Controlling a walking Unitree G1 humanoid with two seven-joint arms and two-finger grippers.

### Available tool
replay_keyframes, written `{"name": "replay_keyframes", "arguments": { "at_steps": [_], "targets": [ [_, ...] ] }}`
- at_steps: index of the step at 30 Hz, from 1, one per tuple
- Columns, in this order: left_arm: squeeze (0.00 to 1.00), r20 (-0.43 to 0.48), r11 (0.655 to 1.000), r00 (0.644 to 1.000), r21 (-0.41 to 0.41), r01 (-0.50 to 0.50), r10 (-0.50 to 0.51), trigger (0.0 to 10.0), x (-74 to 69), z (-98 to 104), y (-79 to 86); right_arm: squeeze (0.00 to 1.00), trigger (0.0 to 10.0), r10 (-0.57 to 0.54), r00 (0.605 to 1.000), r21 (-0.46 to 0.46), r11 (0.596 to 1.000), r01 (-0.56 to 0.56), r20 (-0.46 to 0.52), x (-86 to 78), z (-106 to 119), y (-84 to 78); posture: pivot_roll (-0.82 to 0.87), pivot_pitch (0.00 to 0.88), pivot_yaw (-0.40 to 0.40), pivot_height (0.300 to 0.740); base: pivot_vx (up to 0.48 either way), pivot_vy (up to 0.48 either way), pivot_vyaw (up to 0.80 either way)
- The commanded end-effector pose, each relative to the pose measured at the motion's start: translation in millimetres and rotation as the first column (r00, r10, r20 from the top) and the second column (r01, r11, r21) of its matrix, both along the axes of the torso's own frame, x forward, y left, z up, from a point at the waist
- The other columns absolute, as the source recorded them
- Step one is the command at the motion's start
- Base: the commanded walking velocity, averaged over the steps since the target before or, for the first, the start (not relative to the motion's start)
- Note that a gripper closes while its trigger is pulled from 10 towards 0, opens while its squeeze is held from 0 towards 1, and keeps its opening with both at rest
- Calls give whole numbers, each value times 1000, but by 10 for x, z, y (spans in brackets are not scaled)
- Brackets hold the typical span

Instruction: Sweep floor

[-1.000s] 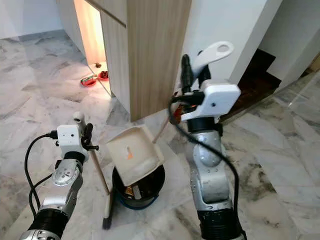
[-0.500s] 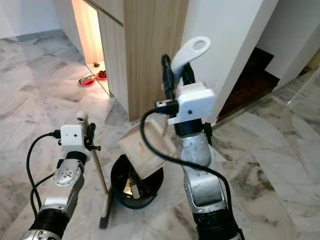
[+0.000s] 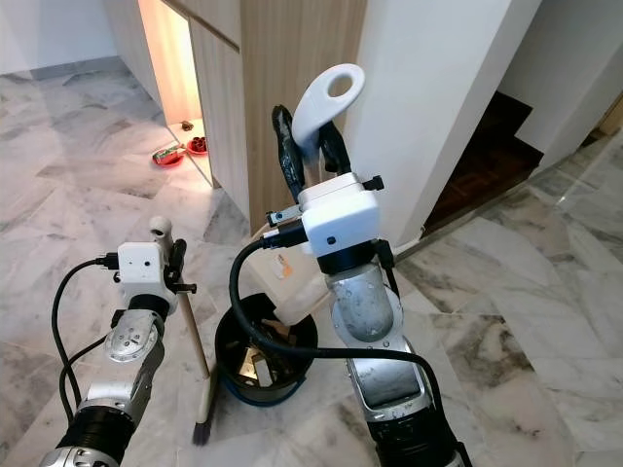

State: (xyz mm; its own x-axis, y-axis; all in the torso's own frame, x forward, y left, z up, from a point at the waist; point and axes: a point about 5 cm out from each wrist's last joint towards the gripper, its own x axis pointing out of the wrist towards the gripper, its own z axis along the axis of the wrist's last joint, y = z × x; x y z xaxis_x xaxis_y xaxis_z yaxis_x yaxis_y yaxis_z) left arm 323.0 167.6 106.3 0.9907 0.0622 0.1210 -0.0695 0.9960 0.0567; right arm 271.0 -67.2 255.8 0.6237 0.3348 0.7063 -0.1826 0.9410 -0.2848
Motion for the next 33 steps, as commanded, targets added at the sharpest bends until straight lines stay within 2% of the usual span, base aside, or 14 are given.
{"name": "replay_keyframes", "arguments": {
  "at_steps": [1, 8, 19, 28, 33],
  "targets": [
    [0, 68, 1000, 997, -15, 27, -26, 10000, 17, 118, -57, 0, 10000, 11, 993, -9, 1000, -10, 118, -107, 166, 10, 206, 36, -95, 740, 0, 0, 0],
    [0, 68, 999, 997, -15, 30, -29, 10000, 19, 122, -67, 0, 10000, 27, 992, -37, 999, -23, 120, -129, 153, 61, 208, 34, -96, 740, 0, 0, 0],
    [0, 64, 999, 998, -15, 31, -30, 10000, 18, 115, -65, 0, 10000, -73, 994, -31, 997, 76, 86, -11, 99, -132, 206, 33, -96, 740, 0, 0, 0],
    [0, 66, 999, 997, -15, 34, -32, 10000, 22, 120, -71, 0, 10000, -70, 991, -66, 995, 78, 116, -35, 113, -86, 205, 34, -94, 740, 0, 0, 0],
    [0, 64, 999, 997, -15, 34, -33, 10000, 22, 118, -76, 0, 10000, -180, 979, -75, 979, 188, 94, 62, 69, -266, 205, 33, -95, 740, 0, 0, 0]
  ]
}}
